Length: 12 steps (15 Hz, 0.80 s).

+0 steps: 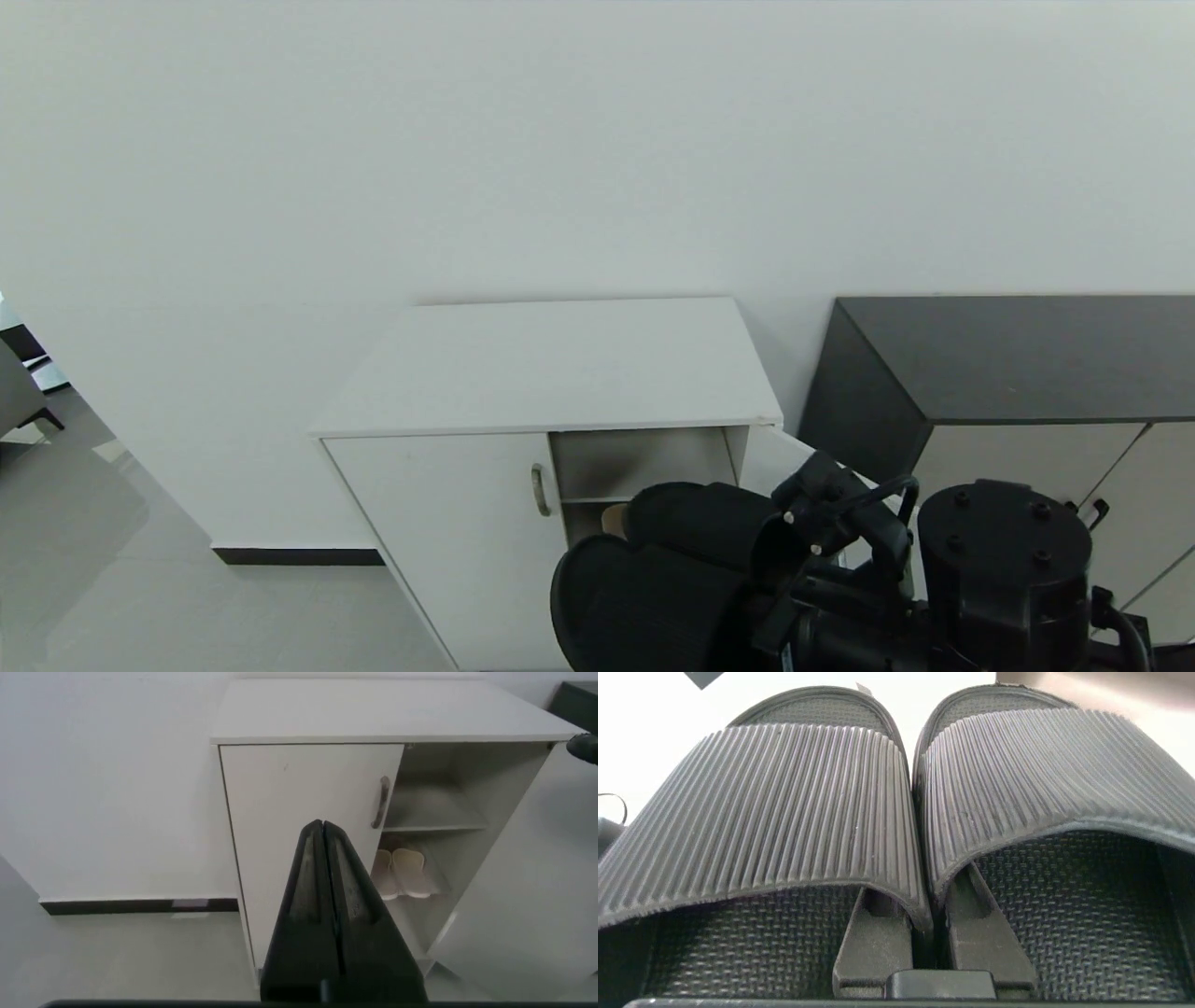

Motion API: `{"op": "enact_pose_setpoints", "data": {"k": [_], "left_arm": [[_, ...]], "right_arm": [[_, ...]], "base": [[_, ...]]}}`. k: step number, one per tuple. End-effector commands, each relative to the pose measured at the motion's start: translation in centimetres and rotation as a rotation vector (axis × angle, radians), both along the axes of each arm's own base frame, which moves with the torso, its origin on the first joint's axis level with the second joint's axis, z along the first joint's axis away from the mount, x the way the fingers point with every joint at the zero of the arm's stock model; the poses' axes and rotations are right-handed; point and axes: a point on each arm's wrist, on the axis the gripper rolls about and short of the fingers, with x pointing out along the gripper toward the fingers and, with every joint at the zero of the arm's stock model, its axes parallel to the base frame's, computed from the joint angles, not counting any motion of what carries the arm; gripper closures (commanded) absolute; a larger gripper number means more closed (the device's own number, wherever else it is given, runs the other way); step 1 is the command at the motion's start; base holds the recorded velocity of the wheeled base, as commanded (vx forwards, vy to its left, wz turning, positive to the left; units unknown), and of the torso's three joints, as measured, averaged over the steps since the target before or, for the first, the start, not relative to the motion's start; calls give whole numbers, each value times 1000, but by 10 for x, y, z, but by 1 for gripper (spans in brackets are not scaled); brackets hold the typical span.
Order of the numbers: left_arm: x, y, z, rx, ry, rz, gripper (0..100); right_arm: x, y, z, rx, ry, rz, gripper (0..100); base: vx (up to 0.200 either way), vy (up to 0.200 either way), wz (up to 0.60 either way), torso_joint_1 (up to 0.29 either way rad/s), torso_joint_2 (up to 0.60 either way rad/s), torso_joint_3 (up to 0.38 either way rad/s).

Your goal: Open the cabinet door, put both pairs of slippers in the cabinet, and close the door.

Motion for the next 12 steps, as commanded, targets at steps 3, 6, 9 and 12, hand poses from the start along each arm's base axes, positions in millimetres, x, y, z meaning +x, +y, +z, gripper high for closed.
{"op": "enact_pose_setpoints", "data": {"k": [3,6,9,12], "left_arm": [[0,0,0,-1,0,1,100],[0,0,0,-1,0,1,100],[0,0,0,-1,0,1,100],[0,0,0,-1,0,-1,100]], "right_arm": [[-1,0,-3,-16,-6,12,100],[-3,-1,-3,-13,-3,27,100],[-3,-1,-4,-10,-7,29,100],[-4,-1,-6,-18,-1,32,100]], "base": [[0,0,0,-17,27,15],[0,0,0,-146,328,167],[0,0,0,-185,383,204],[0,0,0,-233,502,268]]}}
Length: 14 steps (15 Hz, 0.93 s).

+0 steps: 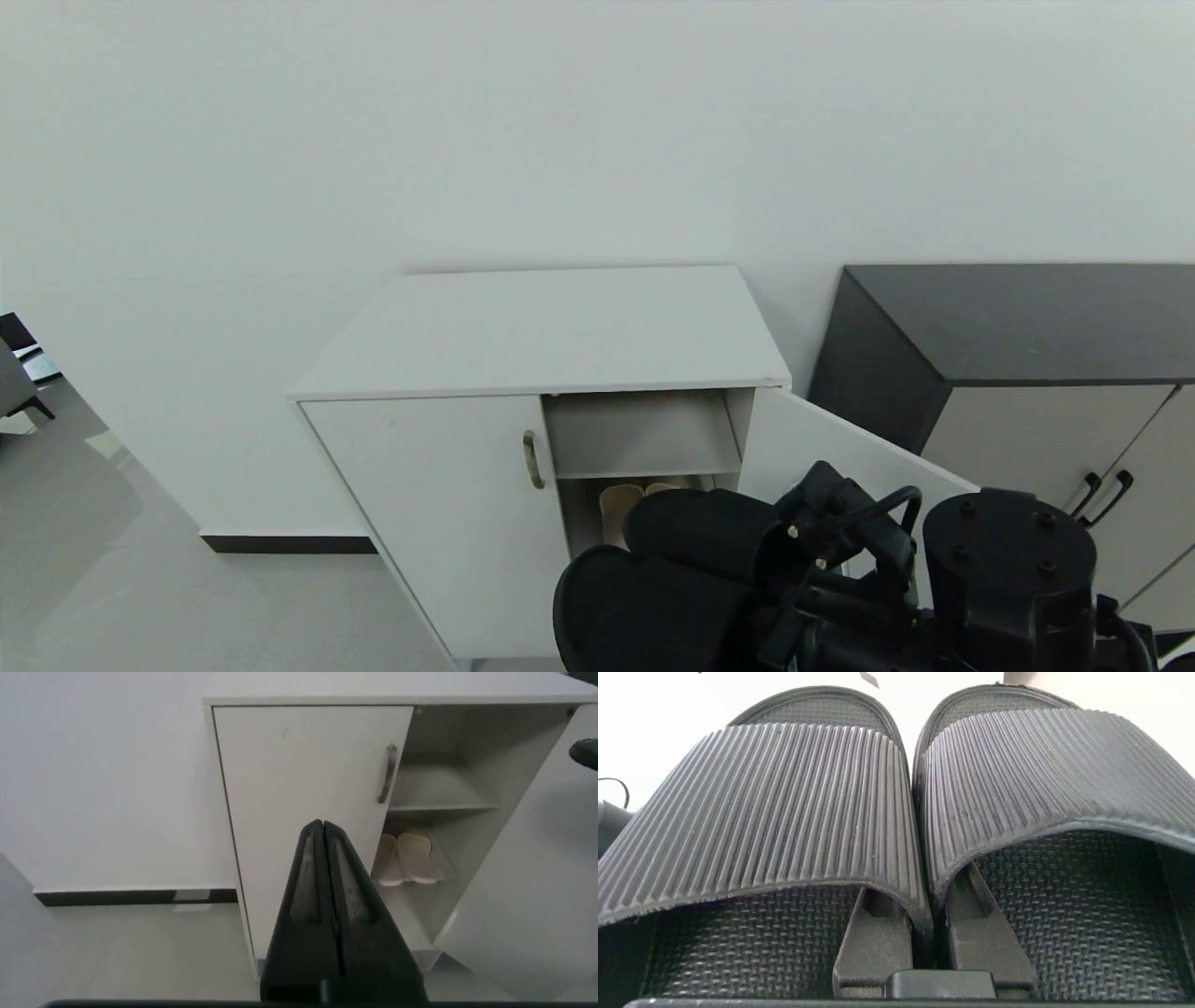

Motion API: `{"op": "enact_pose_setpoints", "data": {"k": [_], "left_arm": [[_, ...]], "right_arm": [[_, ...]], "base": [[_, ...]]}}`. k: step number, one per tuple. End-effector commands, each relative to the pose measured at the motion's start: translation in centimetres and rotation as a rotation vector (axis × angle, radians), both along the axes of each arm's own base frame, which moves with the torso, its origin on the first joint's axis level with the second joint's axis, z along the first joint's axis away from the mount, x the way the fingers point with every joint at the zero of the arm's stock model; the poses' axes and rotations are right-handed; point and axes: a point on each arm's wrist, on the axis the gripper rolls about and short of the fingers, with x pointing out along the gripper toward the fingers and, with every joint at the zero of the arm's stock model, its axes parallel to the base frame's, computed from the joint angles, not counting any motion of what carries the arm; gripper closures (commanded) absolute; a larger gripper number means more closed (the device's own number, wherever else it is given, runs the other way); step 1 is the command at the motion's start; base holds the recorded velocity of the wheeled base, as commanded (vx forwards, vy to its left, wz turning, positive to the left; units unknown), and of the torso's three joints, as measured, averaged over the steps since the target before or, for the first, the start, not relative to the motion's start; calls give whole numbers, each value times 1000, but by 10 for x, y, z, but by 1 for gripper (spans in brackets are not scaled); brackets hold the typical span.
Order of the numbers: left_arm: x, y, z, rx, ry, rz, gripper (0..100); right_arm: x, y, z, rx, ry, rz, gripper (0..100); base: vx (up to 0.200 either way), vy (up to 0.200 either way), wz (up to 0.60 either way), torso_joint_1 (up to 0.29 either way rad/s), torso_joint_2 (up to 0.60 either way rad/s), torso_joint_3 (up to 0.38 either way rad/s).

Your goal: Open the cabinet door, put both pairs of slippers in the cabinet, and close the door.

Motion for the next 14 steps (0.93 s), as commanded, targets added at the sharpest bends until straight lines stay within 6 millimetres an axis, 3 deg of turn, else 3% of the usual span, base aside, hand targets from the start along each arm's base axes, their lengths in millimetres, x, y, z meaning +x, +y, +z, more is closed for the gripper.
{"op": "enact_pose_setpoints", "data": {"k": [1,14], "left_arm": [[0,0,0,-1,0,1,100],[0,0,0,-4,0,-1,100]], "right_arm": [[0,1,-2,-4,3,1,100],[-4,-1,-5,-16,-7,32,100]], "base": [[0,0,0,-261,549,295],[0,0,0,-226,523,289]]}}
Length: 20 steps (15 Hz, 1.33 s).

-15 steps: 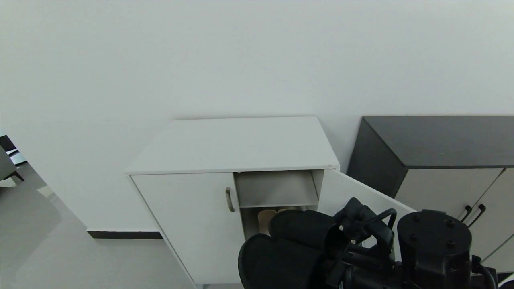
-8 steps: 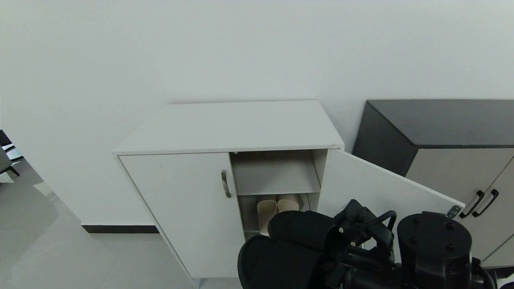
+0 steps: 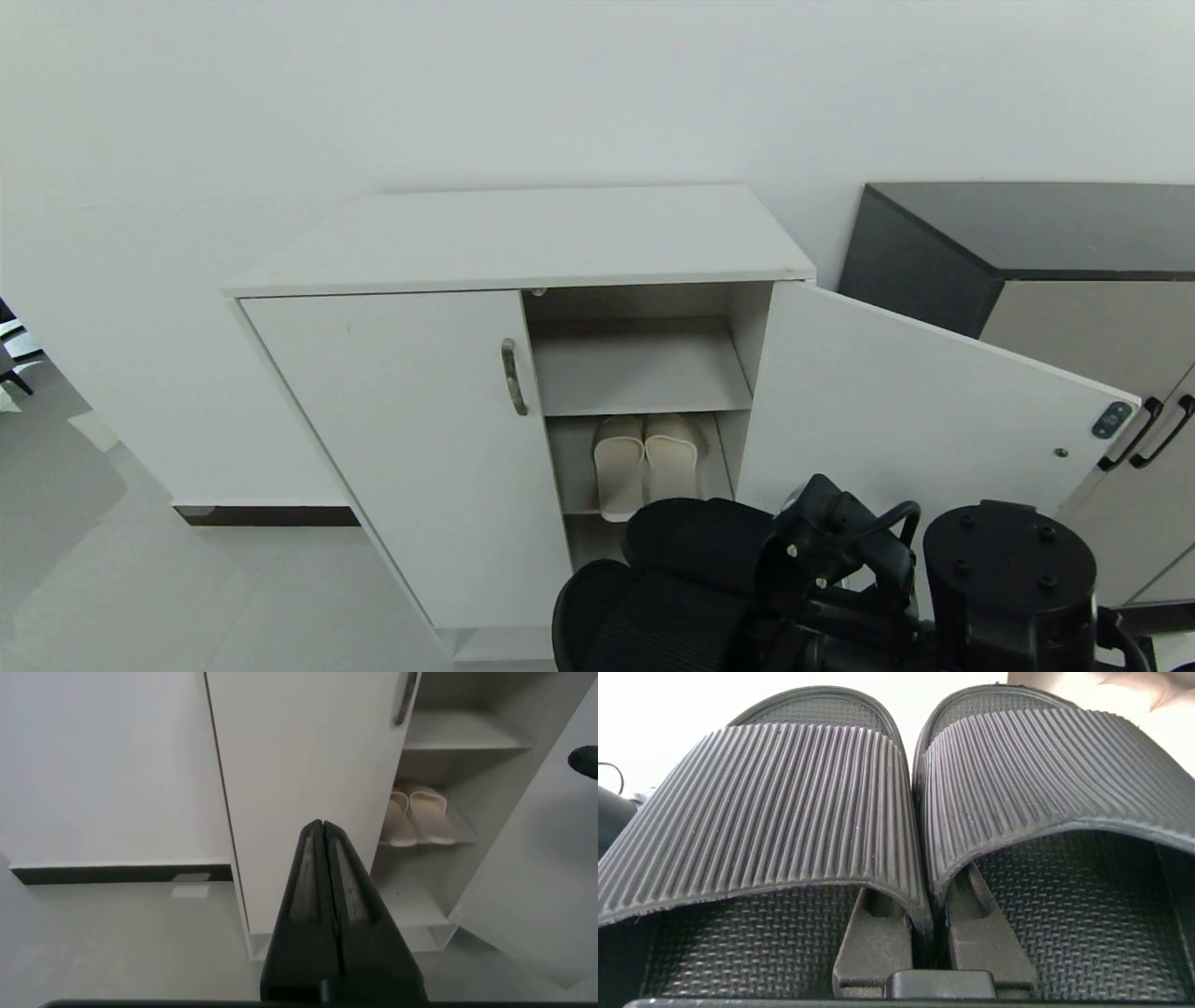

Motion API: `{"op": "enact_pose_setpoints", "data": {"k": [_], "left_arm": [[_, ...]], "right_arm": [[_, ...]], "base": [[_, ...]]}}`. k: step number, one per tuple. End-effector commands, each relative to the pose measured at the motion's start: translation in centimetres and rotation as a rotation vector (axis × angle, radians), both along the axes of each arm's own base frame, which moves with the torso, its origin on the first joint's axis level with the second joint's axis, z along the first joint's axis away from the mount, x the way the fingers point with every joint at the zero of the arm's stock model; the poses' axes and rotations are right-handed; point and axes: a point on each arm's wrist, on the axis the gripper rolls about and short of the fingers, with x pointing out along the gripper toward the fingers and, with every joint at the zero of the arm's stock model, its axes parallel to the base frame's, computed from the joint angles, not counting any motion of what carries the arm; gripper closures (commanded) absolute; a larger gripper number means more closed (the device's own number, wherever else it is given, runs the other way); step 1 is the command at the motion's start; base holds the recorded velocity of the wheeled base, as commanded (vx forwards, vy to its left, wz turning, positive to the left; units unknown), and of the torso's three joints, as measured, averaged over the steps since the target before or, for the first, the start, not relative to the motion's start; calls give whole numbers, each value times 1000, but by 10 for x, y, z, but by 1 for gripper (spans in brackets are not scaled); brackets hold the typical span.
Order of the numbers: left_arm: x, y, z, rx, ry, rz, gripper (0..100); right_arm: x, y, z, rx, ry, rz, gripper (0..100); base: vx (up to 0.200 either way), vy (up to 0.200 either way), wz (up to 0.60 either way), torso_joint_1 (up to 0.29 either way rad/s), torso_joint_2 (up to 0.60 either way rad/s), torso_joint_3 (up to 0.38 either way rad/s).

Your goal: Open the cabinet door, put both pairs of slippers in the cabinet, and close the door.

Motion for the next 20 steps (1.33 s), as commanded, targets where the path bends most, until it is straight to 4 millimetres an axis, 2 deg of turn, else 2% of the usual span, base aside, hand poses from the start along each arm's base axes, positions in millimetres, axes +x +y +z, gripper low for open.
{"op": "enact_pose_setpoints", "data": {"k": [1,14,20], "left_arm": [[0,0,0,0,0,-1,100],[0,0,0,-2,0,-1,100],[0,0,0,-2,0,-1,100]], "right_arm": [[0,0,-1,-1,3,6,100],[0,1,-4,-11,10,8,100],[-1,5,-12,27,-19,15,100]], "base": [[0,0,0,-198,481,286],[0,0,0,-156,453,298],[0,0,0,-14,59,34]]}}
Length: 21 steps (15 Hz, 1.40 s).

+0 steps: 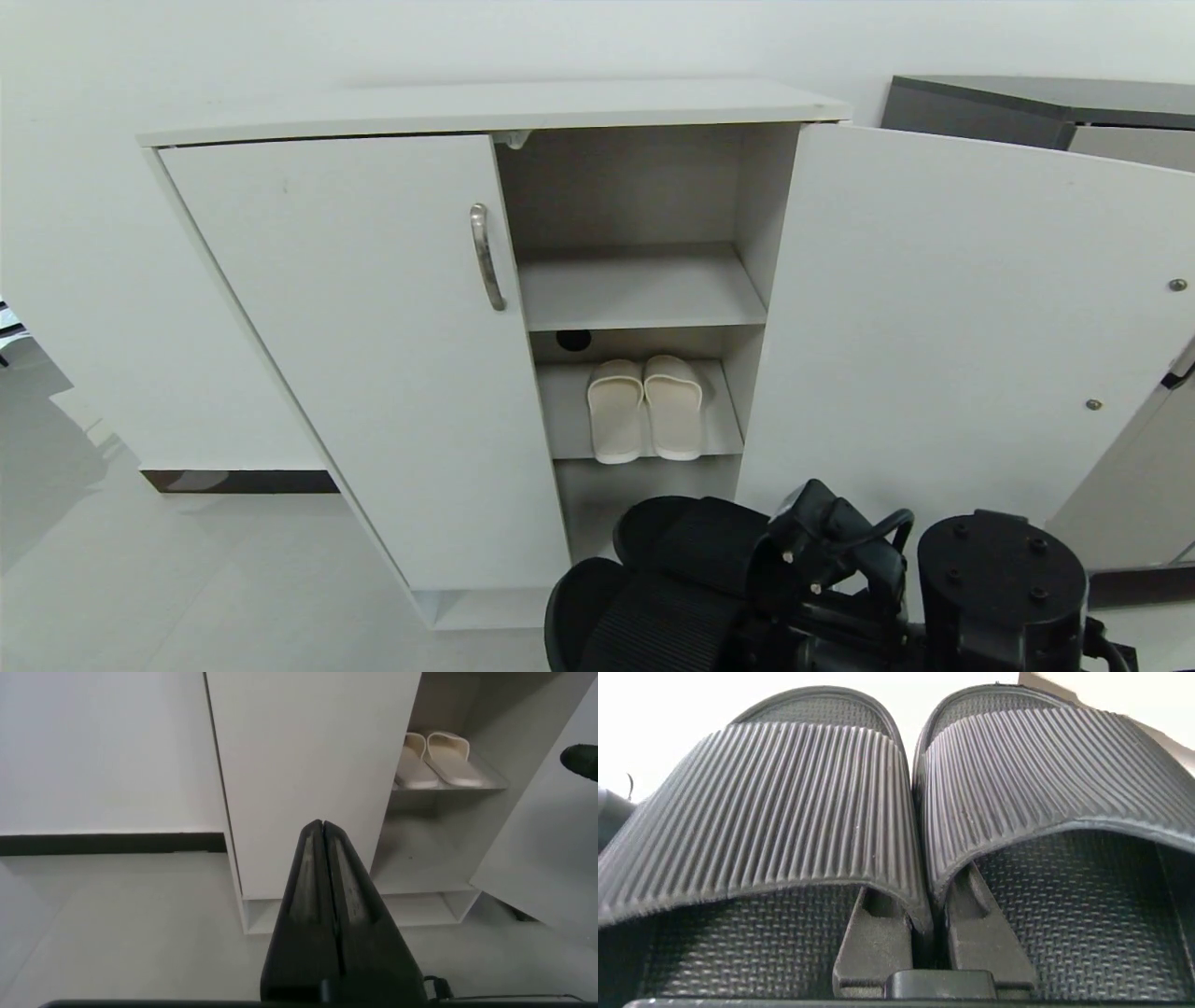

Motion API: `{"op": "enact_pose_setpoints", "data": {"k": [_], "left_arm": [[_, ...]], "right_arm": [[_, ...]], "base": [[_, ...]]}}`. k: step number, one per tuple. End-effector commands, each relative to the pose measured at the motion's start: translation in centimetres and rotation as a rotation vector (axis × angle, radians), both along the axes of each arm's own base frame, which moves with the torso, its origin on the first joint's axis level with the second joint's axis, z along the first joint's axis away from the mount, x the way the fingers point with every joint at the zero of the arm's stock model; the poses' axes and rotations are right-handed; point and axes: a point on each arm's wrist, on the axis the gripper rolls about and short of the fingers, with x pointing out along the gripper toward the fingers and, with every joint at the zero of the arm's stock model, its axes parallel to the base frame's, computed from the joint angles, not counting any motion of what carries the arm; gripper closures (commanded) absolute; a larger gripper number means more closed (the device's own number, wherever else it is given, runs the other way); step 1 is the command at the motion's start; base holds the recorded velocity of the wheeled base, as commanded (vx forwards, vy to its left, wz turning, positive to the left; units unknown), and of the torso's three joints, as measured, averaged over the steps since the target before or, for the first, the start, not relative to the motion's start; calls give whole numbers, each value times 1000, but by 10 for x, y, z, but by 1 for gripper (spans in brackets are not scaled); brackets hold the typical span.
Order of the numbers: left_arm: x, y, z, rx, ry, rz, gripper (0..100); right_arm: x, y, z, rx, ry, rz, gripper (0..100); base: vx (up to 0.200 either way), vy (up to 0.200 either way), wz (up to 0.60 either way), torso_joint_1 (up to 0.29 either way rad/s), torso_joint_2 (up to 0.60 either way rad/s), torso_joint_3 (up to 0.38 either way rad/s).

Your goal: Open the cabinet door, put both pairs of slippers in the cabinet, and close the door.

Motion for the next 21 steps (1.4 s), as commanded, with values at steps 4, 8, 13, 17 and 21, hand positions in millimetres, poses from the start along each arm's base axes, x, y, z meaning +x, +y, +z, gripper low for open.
{"op": "enact_pose_setpoints", "data": {"k": [4,8,13,17,21], "left_arm": [[0,0,0,1,0,0,100],[0,0,0,1,0,1,100],[0,0,0,1,0,1,100],[0,0,0,4,0,1,100],[0,0,0,6,0,1,100]], "right_arm": [[26,35,40,-140,-10,-319,100],[34,88,86,-178,165,-716,100],[85,105,86,-89,-68,-838,100],[106,127,80,-48,-178,-844,100],[113,130,102,-78,-176,-850,100]], "base": [[0,0,0,0,0,0],[0,0,0,0,0,0],[0,0,0,0,0,0],[0,0,0,0,0,0],[0,0,0,0,0,0]]}}
